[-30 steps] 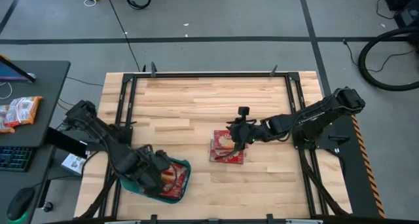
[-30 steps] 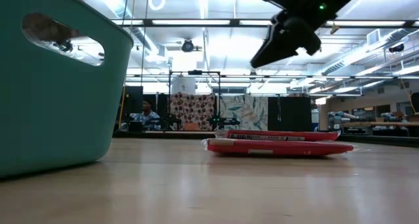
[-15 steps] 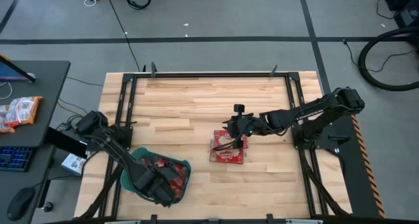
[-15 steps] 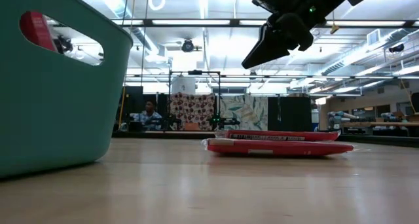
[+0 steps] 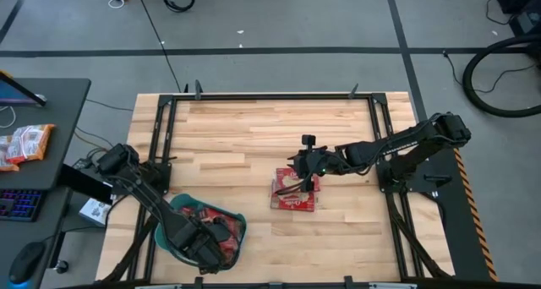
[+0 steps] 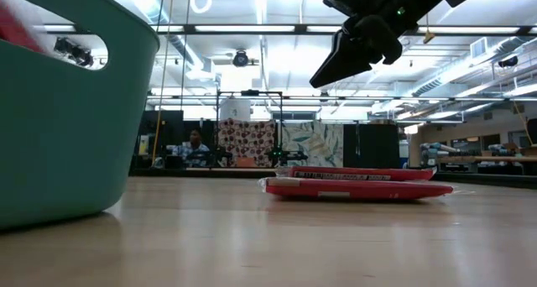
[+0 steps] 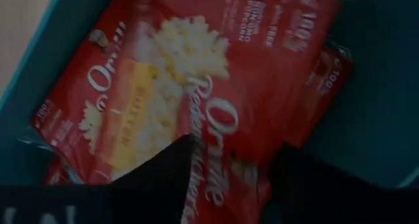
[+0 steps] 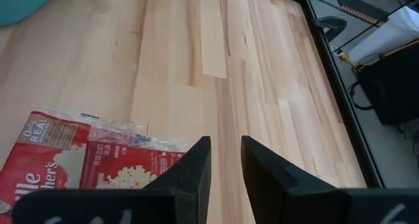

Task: Sort popcorn bags into baskets
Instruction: Put the popcorn bag into the blue bin

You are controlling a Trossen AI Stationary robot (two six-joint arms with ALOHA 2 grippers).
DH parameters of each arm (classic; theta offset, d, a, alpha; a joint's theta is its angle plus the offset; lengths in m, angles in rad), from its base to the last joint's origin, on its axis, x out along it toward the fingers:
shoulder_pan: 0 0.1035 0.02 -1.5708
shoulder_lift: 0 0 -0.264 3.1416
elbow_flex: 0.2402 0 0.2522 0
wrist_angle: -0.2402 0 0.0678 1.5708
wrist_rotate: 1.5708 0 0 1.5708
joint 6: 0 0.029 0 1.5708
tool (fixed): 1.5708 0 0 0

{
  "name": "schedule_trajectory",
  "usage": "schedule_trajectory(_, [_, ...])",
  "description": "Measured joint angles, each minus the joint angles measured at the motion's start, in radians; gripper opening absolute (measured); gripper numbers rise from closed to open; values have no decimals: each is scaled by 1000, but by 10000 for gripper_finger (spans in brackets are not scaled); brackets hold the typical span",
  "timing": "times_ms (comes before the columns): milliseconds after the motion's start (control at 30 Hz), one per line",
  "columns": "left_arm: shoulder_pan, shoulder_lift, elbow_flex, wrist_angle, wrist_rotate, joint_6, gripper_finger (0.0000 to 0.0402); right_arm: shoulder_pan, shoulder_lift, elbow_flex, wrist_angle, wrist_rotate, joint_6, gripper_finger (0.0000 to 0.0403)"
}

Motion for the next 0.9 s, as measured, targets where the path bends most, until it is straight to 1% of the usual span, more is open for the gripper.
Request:
schedule_trajectory(133, [-1, 0, 0, 14, 44, -21, 219, 0, 0, 0, 0, 0, 0, 89])
schedule_trajectory(267, [-11, 0, 0, 12, 87, -27, 225, 0, 0, 0, 0, 0, 0, 89])
schedule_trajectory(367, [-16, 0, 0, 12, 87, -26, 222, 0, 0, 0, 0, 0, 0, 89])
schedule_trajectory(567, [13, -11, 19, 8, 120, -26, 200, 0, 0, 0, 5, -3, 2, 89])
schedule_trajectory(633, [21, -11, 23, 5, 97, -22, 193, 0, 1, 0, 6, -26, 1, 89])
schedule_trajectory(733, [40, -11, 29, -6, 45, 29, 183, 0, 19, 2, 21, -75, 0, 89])
schedule_trajectory(900, [86, -11, 29, -28, -18, 110, 173, 0, 63, 2, -1, -108, -2, 89])
